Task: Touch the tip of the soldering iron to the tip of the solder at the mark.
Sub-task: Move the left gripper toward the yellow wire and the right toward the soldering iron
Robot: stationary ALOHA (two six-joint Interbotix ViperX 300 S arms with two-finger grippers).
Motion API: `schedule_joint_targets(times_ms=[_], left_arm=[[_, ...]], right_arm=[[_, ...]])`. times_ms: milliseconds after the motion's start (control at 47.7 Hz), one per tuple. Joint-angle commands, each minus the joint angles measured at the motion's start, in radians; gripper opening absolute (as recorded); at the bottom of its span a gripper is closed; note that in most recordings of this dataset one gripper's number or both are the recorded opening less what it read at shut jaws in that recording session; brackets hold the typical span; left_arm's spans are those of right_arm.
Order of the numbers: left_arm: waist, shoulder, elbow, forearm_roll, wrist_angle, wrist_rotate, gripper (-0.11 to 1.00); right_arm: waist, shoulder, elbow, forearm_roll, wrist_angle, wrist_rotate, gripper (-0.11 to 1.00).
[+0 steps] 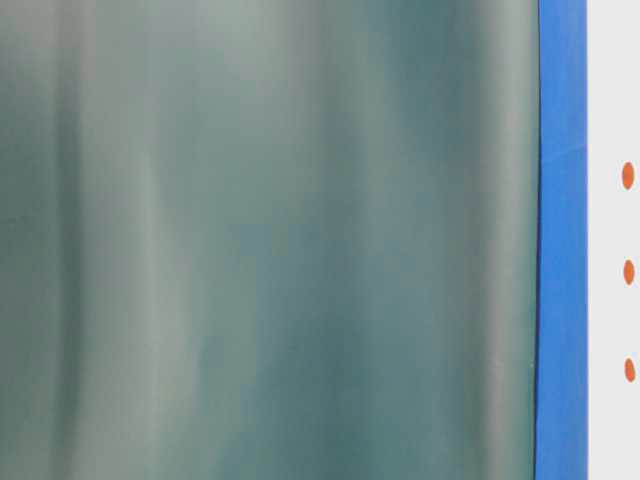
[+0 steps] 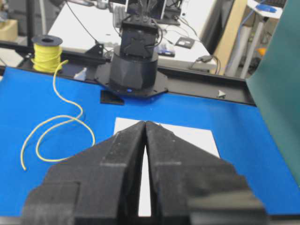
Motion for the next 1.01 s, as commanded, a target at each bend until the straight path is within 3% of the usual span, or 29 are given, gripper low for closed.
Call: schedule_joint_targets(times_ms=[0,126,692,797,881,986], left_arm=[[0.003,0.011,-0.021,-0.003,-0.014,-0.017,0.01],[0.003,0.012,-0.021,-0.003,-0.012,-0.021,0.01],[0.002,0.054,-0.014,-0.002,0.003,-0.023,0.01],[-0.015,0.106,-0.012,-0.003,0.000,-0.023,0.02],[-0.034,0.149,-0.012,-0.003,-0.002,-0.028,0.02],[-0.080,0.212,-0.014,-0.003,-0.008,-0.049,0.20]], right_arm=[[0.003,0.023,-0.012,-0.006,-0.006,-0.014,0.00],[0.003,0.069,-0.023,-0.006,0.002,-0.008,-0.06],[0.005,0.276,-0.057,-0.002,-0.101,0.021,-0.02],[0.020,0.310,-0.060,-0.002,-0.103,0.035,0.09],[0.046,0.337,-0.060,0.000,-0.103,0.044,0.25],[0.092,0.365,-0.060,0.006,-0.101,0.054,0.55]])
